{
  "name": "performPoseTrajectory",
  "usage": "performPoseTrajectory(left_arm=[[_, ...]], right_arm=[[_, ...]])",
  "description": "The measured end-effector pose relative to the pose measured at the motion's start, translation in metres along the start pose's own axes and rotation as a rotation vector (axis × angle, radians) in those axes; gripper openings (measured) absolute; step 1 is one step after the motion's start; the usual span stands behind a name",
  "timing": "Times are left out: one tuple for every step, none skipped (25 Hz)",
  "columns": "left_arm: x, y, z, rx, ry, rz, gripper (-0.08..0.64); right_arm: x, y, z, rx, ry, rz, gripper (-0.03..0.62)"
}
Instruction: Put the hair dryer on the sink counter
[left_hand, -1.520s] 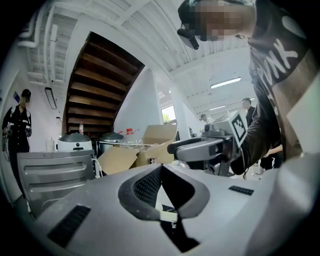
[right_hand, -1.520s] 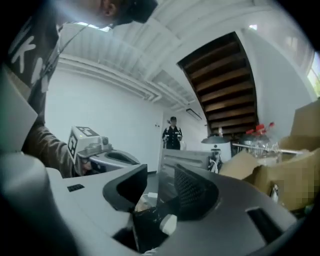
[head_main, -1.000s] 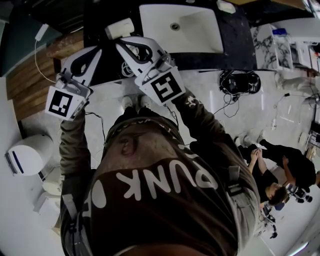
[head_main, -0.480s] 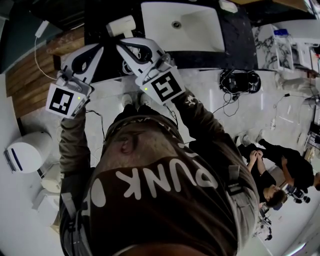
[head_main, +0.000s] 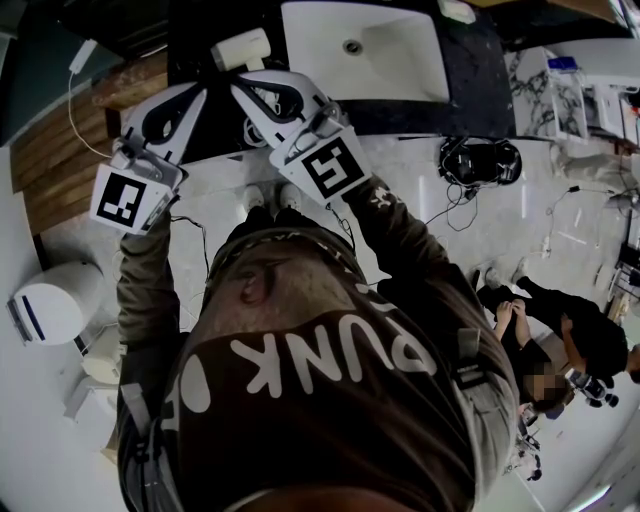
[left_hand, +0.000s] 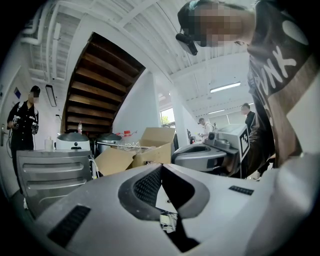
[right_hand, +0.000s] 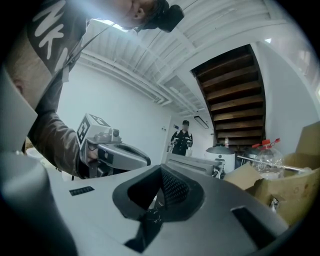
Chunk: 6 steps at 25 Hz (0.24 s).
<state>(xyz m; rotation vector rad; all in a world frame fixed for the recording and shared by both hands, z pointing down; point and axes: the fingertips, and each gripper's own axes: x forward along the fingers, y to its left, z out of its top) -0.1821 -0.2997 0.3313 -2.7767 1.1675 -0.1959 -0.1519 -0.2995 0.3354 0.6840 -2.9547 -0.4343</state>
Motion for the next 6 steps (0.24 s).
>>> performPoseTrajectory(left_arm=[[0.0002,0.0001,0.0005,0.002,-0.001,0.001,-0.006],[0.0003,-0.0001,0.0002,0.003,-0.001,0.001,-0.006],[0.0,-0.0004,-0.0009,0.002,0.003,-0.001,-0.006],[-0.0002,-0.0007,-0.0021,0.001,0.007,-0.003,-0.006],[-0.0004,-0.0009,-0.0031,-0.001,0.01,-0.005,-0.006],[-0.0005,-0.0012,-0.004,-0.003,0.012,-0.007,-0.006]], right_arm=[[0.0001,-0.0001,-0.0001,0.003,-0.001,0.0,0.008],[0.0003,-0.0002,0.0,0.003,-0.003,0.0,0.008],[0.0005,-0.0004,0.0003,0.002,-0.005,0.0,0.008],[0.0007,-0.0006,0.0005,-0.001,-0.007,0.001,0.008],[0.0009,-0.0008,0.0008,-0.004,-0.008,0.002,0.008],[0.0011,-0.0009,0.0009,-0.007,-0.009,0.003,0.008]])
